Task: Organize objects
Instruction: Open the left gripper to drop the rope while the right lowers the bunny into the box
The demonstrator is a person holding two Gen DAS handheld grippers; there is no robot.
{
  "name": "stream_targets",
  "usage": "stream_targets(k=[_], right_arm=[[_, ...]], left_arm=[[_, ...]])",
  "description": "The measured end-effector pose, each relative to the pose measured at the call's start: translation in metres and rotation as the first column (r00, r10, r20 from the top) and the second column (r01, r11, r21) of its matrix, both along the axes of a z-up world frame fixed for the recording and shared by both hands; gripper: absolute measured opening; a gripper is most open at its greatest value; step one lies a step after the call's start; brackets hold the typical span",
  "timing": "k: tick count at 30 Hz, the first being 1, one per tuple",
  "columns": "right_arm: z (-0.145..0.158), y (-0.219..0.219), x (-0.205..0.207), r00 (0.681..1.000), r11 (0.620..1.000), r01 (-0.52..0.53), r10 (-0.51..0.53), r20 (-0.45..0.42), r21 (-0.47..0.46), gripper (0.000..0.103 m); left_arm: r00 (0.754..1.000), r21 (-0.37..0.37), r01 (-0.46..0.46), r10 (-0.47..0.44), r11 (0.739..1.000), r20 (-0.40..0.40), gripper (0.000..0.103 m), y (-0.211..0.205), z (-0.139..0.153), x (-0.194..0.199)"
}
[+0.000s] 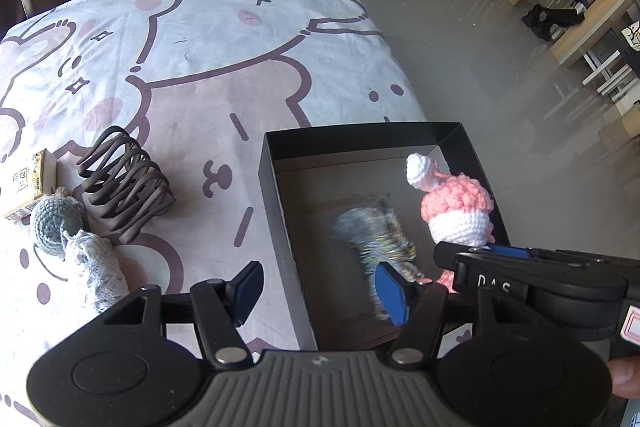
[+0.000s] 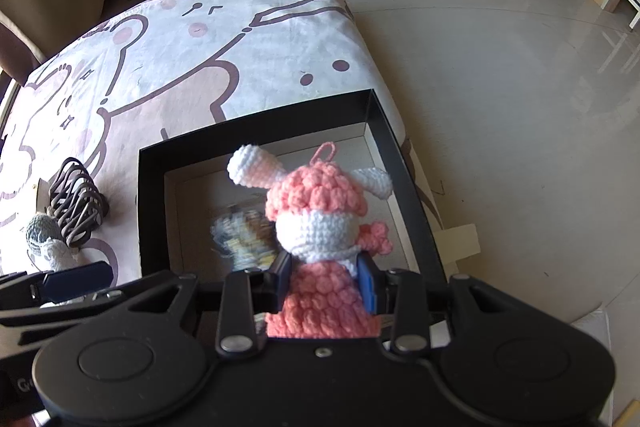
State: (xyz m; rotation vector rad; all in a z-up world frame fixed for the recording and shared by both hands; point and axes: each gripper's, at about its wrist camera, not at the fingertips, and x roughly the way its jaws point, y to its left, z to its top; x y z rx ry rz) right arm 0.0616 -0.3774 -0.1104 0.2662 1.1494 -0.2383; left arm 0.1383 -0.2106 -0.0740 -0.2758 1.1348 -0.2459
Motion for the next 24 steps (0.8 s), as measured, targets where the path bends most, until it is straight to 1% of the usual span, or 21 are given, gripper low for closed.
stream_targets(k=[6, 7, 10, 12, 14, 15, 16, 17, 21, 24], right_arm=[[-0.0025, 0.0023, 0.0023, 1.000, 1.000, 0.006, -0.007, -0.020, -0.020, 0.036], [-0.0029, 0.0017, 0.0022, 1.000, 0.999, 0.011, -0.012, -0.026, -0.031, 0.036], [-0.0043, 0.0027, 0.0020, 0.999, 0.994, 0.000, -0.005, -0.041, -0.106, 0.036], [-0.0053, 0.0002, 0.0011, 0.999, 0.996, 0.000, -0.004, -0.040, -0.095, 0.036], [-0.0059, -0.0018, 0.0008, 0.999, 0.996, 0.006, -0.009, -0.035, -0.085, 0.039], [-0.0056, -0.0014, 0.0003, 1.000, 0.995, 0.011, -0.013, -0.025, -0.103, 0.042], [-0.0048, -0.0013, 0.0000, 1.000, 0.992, 0.017, -0.019, -0.019, -0.128, 0.052], [-0.0038, -0.0013, -0.0003, 1.000, 0.989, 0.019, -0.021, -0.014, -0.148, 0.054], [-0.0022, -0.0053, -0.0015, 1.000, 0.992, 0.028, -0.030, -0.010, -0.125, 0.053], [-0.0022, -0.0054, -0.0034, 1.000, 0.991, 0.019, -0.021, -0.016, -0.129, 0.052]], left_arm=[[1.000, 0.010, 0.023, -0.023, 1.000, -0.001, 0.063, -0.0009, -0.0003, -0.0002], [1.000, 0.009, 0.024, -0.024, 1.000, 0.000, 0.063, -0.0006, 0.0000, -0.0003], [1.000, 0.003, 0.023, -0.023, 1.000, 0.000, 0.063, -0.0005, -0.0001, -0.0004], [1.000, 0.000, 0.026, -0.026, 1.000, -0.001, 0.063, -0.0014, -0.0002, -0.0005], [1.000, 0.004, 0.029, -0.029, 1.000, -0.001, 0.063, -0.0034, 0.0001, -0.0004], [0.999, 0.006, 0.032, -0.032, 0.999, -0.002, 0.063, -0.0040, -0.0001, -0.0006], [0.999, 0.009, 0.035, -0.035, 0.999, -0.002, 0.063, -0.0045, -0.0003, -0.0006], [0.999, 0.013, 0.036, -0.036, 0.999, -0.003, 0.063, -0.0050, -0.0004, -0.0003], [0.999, 0.016, 0.035, -0.034, 0.999, -0.009, 0.063, -0.0050, -0.0003, -0.0001], [0.999, 0.020, 0.041, -0.041, 0.999, -0.009, 0.063, -0.0059, 0.0004, -0.0007]])
